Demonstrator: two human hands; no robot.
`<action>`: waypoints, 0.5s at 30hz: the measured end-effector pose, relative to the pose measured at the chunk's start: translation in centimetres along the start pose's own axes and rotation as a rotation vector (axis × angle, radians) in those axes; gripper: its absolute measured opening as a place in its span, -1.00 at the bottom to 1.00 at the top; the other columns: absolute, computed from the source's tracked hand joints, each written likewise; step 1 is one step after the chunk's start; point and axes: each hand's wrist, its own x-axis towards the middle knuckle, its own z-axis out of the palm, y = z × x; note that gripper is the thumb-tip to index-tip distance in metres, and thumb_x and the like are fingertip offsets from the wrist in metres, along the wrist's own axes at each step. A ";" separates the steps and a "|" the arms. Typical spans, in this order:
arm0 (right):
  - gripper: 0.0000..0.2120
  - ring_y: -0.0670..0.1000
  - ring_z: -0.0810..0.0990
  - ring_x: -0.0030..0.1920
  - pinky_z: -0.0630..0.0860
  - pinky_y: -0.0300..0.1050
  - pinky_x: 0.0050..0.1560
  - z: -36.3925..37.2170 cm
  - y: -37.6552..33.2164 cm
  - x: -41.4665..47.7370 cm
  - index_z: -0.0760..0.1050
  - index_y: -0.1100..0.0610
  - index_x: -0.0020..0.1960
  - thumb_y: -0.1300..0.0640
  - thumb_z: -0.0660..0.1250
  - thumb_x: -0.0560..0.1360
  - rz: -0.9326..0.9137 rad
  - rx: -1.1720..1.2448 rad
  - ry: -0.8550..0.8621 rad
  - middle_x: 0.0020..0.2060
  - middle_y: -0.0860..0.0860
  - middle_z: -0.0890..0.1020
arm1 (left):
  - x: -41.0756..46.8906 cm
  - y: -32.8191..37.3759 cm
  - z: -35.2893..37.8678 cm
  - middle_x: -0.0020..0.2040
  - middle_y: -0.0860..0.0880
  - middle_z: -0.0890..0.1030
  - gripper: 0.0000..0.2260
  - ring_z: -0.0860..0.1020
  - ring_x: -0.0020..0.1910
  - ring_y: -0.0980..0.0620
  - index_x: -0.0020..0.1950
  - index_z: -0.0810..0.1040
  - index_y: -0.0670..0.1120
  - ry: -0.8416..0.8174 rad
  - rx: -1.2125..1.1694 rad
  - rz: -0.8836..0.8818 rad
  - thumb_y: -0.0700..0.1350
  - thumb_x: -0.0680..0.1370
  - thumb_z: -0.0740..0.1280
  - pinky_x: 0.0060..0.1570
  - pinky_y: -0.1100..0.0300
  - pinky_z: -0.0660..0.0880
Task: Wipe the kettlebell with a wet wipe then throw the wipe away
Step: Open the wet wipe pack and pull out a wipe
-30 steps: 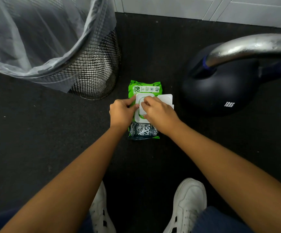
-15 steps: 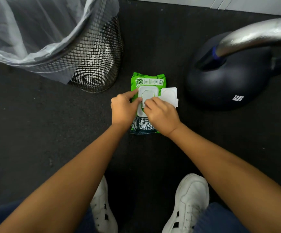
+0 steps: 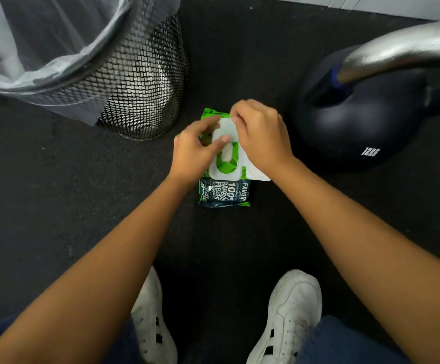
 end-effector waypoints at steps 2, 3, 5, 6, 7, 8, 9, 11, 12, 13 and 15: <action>-0.80 0.28 0.58 -0.17 0.53 0.17 -0.24 0.4 -0.2 0.4 0.52 0.18 -0.08 0.14 0.16 0.45 0.007 0.057 0.030 -0.12 0.14 0.60 | 1.2 -0.1 0.1 -0.06 -0.03 0.67 -0.67 0.60 -0.08 0.11 0.09 0.64 -0.05 -0.095 -0.040 -0.032 0.07 0.39 0.43 0.00 0.10 0.56; -0.77 0.28 0.59 -0.17 0.54 0.17 -0.24 0.5 -0.3 0.4 0.54 0.19 -0.07 0.15 0.14 0.44 0.014 0.095 0.058 -0.11 0.14 0.61 | 1.8 -0.2 0.0 -0.15 -0.10 0.66 -0.70 0.58 -0.16 0.08 -0.01 0.65 -0.10 -0.106 -0.051 -0.045 0.08 0.38 0.42 -0.07 0.02 0.56; -0.75 0.23 0.60 -0.16 0.54 0.14 -0.23 0.5 -0.4 0.0 0.57 0.22 -0.05 0.21 0.13 0.44 0.014 0.163 0.126 -0.10 0.14 0.61 | 2.6 -0.4 -0.2 -0.26 -0.23 0.59 -0.74 0.47 -0.29 0.07 -0.17 0.62 -0.19 -0.097 -0.065 -0.059 0.02 0.39 0.43 -0.22 0.00 0.50; -0.77 0.20 0.60 -0.17 0.54 0.12 -0.23 0.5 -0.5 -0.4 0.57 0.25 -0.07 0.23 0.14 0.45 0.000 0.181 0.154 -0.12 0.14 0.61 | 2.8 -0.5 -0.3 -0.32 -0.22 0.55 -0.76 0.43 -0.32 0.08 -0.21 0.61 -0.21 -0.094 -0.073 -0.071 -0.02 0.40 0.44 -0.28 0.05 0.46; -0.80 0.17 0.59 -0.18 0.53 0.09 -0.24 0.5 -0.5 -1.1 0.56 0.26 -0.09 0.26 0.16 0.46 -0.023 0.190 0.166 -0.14 0.14 0.60 | 3.0 -0.6 -0.3 -0.36 -0.17 0.51 -0.78 0.40 -0.33 0.09 -0.22 0.61 -0.22 -0.095 -0.086 -0.086 -0.05 0.41 0.45 -0.31 0.10 0.41; -0.83 0.14 0.58 -0.19 0.53 0.07 -0.26 0.7 -0.5 -1.7 0.56 0.26 -0.10 0.28 0.18 0.47 -0.043 0.197 0.153 -0.16 0.14 0.59 | 3.1 -0.7 -0.3 -0.37 -0.13 0.49 -0.80 0.39 -0.34 0.09 -0.22 0.62 -0.22 -0.095 -0.095 -0.100 -0.08 0.42 0.46 -0.31 0.13 0.39; -0.85 0.12 0.57 -0.19 0.54 0.05 -0.26 1.0 -0.3 -2.4 0.56 0.26 -0.10 0.29 0.21 0.47 -0.053 0.199 0.111 -0.17 0.13 0.58 | 3.3 -0.7 -0.3 -0.36 -0.13 0.50 -0.81 0.38 -0.34 0.09 -0.22 0.62 -0.23 -0.087 -0.094 -0.109 -0.10 0.42 0.46 -0.31 0.13 0.39; -0.86 0.11 0.56 -0.11 0.56 0.04 -0.21 1.8 0.1 -3.1 0.57 0.22 -0.03 0.24 0.28 0.46 -0.036 0.150 -0.045 -0.14 0.11 0.57 | 3.4 -0.8 0.0 -0.33 -0.23 0.56 -0.80 0.42 -0.34 0.09 -0.21 0.63 -0.23 -0.056 -0.078 -0.120 -0.08 0.41 0.47 -0.29 0.05 0.48; -0.84 0.12 0.54 -0.04 0.56 0.07 -0.18 2.3 0.3 -3.3 0.57 0.21 0.01 0.21 0.30 0.46 -0.015 0.094 -0.134 -0.10 0.11 0.56 | 3.5 -0.8 0.1 -0.30 -0.25 0.58 -0.81 0.43 -0.33 0.08 -0.20 0.64 -0.21 -0.044 -0.080 -0.126 -0.08 0.41 0.47 -0.24 0.00 0.52; -0.80 0.13 0.51 0.03 0.56 0.10 -0.16 2.7 0.4 -3.4 0.56 0.21 0.06 0.18 0.32 0.46 0.005 0.039 -0.204 -0.05 0.11 0.54 | 3.5 -0.9 0.1 -0.29 -0.26 0.59 -0.83 0.45 -0.32 0.07 -0.20 0.65 -0.20 -0.039 -0.089 -0.129 -0.09 0.40 0.48 -0.20 -0.03 0.54; -0.76 0.13 0.47 0.10 0.56 0.10 -0.17 3.2 0.3 -3.3 0.54 0.21 0.11 0.18 0.34 0.47 0.024 -0.012 -0.243 0.00 0.11 0.51 | 3.5 -1.0 0.1 -0.25 -0.29 0.60 -0.85 0.46 -0.31 0.07 -0.19 0.66 -0.19 -0.041 -0.103 -0.135 -0.10 0.40 0.48 -0.16 -0.05 0.55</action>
